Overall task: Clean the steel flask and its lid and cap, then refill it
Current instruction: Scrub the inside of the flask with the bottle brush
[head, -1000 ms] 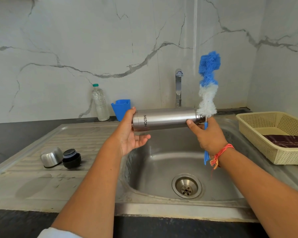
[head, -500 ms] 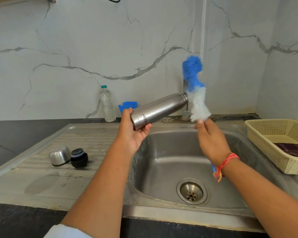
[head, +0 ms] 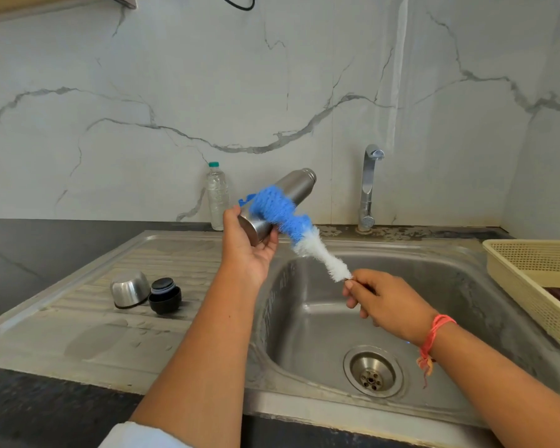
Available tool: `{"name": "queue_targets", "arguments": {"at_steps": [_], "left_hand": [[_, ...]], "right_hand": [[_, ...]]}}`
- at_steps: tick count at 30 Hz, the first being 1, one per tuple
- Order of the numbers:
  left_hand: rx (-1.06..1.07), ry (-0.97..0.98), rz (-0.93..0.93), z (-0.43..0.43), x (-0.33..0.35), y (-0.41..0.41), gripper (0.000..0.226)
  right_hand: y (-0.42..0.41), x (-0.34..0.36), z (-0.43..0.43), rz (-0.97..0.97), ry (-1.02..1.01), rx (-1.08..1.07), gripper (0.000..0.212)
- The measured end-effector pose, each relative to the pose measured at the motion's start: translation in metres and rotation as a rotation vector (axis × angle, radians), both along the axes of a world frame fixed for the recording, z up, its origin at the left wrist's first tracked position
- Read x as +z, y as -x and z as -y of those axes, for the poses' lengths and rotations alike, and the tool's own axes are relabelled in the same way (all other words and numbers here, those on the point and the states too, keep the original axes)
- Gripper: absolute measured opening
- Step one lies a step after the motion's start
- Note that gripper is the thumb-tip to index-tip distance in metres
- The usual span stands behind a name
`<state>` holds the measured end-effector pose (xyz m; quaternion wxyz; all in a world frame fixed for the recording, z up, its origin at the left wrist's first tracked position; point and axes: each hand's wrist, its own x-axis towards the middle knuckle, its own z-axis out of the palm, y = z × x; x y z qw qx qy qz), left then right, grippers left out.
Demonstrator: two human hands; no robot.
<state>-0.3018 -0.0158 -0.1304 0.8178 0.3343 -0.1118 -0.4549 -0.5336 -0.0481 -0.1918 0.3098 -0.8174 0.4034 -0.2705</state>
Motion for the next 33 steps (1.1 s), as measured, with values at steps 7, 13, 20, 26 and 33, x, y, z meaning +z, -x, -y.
{"name": "queue_targets", "arguments": {"at_steps": [7, 13, 20, 26, 33], "left_hand": [[-0.012, 0.032, 0.043, 0.000, 0.004, 0.007, 0.028], [0.013, 0.048, 0.021, 0.000, 0.002, 0.006, 0.024], [-0.023, 0.083, 0.036, 0.003, 0.000, 0.014, 0.023], [-0.030, 0.077, 0.081, 0.004, -0.001, 0.011, 0.022], [-0.017, 0.068, 0.180, 0.005, -0.004, 0.009, 0.024]], "right_hand": [[0.000, 0.000, 0.000, 0.021, 0.020, 0.028, 0.016], [0.003, -0.005, 0.006, -0.045, 0.034, 0.001, 0.026], [-0.009, -0.004, 0.007, -0.025, 0.037, -0.010, 0.023], [0.004, -0.009, 0.014, -0.053, 0.014, 0.002, 0.023], [0.003, -0.005, 0.012, 0.008, -0.026, -0.002, 0.024]]}}
